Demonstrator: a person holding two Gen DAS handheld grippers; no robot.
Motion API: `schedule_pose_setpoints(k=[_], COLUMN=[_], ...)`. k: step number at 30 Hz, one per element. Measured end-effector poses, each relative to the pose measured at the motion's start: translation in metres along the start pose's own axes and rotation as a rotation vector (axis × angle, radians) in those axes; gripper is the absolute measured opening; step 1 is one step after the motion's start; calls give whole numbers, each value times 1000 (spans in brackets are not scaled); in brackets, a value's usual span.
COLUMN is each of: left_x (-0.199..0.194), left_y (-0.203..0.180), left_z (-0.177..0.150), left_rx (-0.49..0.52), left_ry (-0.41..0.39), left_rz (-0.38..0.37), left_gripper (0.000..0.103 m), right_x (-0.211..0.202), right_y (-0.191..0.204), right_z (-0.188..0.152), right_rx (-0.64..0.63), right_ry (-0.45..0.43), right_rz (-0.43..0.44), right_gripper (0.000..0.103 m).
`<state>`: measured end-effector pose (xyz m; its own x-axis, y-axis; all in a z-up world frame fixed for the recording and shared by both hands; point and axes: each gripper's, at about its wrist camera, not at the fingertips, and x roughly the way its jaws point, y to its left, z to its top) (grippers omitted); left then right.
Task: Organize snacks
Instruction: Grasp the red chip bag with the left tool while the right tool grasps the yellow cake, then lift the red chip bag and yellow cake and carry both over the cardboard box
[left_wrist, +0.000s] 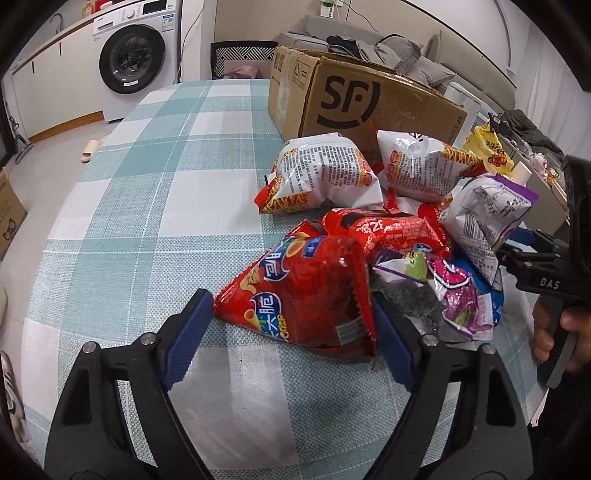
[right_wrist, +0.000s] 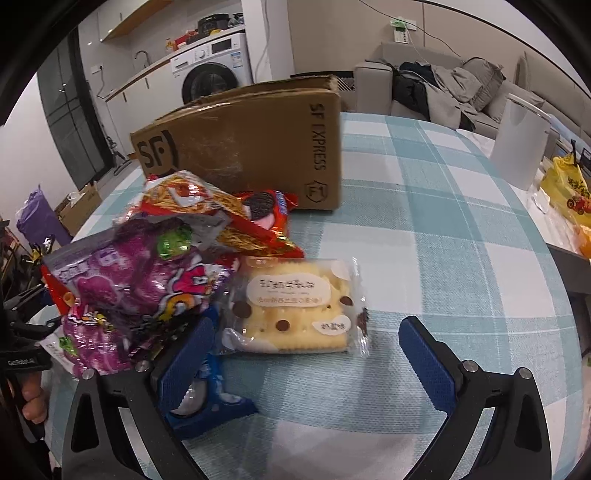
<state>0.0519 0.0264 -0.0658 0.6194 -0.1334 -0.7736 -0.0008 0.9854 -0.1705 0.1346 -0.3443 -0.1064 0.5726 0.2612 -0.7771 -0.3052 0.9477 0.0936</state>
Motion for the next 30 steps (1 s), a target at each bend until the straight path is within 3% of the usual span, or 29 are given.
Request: schedule_pose_setpoints(k=[5, 8, 15, 23, 30], left_x=[-3, -6, -9, -15, -21], left_y=[1, -2, -3, 0, 5], left_z=[0, -2, -5, -7, -8], left_rx=[0, 5, 5, -8, -25], left_ry=[-15, -20, -33, -48, -66], left_rz=[-10, -20, -27, -50, -59], left_gripper=[72, 61, 56, 48, 40], right_x=[2, 4, 7, 0, -5], right_y=[-6, -3, 2, 2, -5], right_z=[0, 1, 3, 1, -1], right_rx=[20, 5, -27, -45, -19], right_ry=[12, 22, 26, 12, -7], right_rz=[28, 28, 16, 33, 48], right_gripper=[100, 97, 93, 68, 62])
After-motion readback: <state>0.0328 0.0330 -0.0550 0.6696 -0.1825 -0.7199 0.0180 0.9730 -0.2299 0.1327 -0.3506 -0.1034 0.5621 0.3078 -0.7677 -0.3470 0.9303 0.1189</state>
